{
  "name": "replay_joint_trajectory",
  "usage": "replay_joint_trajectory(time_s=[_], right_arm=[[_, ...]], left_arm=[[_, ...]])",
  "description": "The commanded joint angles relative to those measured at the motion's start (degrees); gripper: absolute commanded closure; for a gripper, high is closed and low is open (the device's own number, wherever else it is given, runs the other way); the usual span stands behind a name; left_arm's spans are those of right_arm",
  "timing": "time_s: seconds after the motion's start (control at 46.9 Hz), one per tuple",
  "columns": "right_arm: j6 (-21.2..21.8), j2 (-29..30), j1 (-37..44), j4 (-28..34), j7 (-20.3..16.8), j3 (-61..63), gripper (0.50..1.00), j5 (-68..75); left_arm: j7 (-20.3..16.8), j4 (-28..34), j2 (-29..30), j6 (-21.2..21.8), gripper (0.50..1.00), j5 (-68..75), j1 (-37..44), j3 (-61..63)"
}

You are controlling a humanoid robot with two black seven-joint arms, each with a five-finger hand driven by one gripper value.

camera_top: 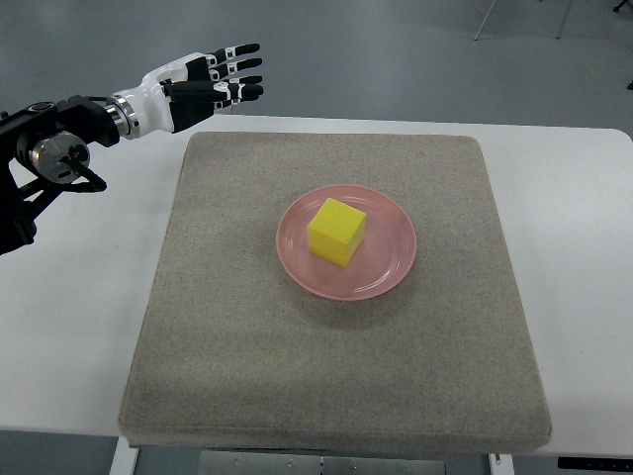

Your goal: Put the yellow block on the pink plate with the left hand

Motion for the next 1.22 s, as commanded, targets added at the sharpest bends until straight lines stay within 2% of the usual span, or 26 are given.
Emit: replay_joint_trajectory(time_s=[0.0,0.128,0.363,0.47,1.195], right_arm=[[0.0,0.0,0.0,0.0,0.0,0.0,0.576,0.0],[0.0,0.0,0.0,0.0,0.0,0.0,0.576,0.0],[0.0,0.0,0.0,0.0,0.0,0.2,0.576,0.0],[0.0,0.0,0.0,0.1,0.0,0.0,0.576,0.0],[0.1,0.0,-0.1,0.1,-0.5,0.0,0.576,-0.2]], left_arm=[[0.8,0.1,-0.2,0.8,0.506,-2.4,3.8,-5.0],[5.2,0.5,-0.3,1.6,0.506,-10.0,7.2,-9.0],[12.2,2.7,-0.3,-2.0,0.506,-22.1,7.7,-9.1],[14.5,2.8,-0.3,-2.4,0.504,-25.0,7.2,-9.3],[15.5,2.5,-0.4,-2.9,0.506,-27.4,6.7,-10.2]])
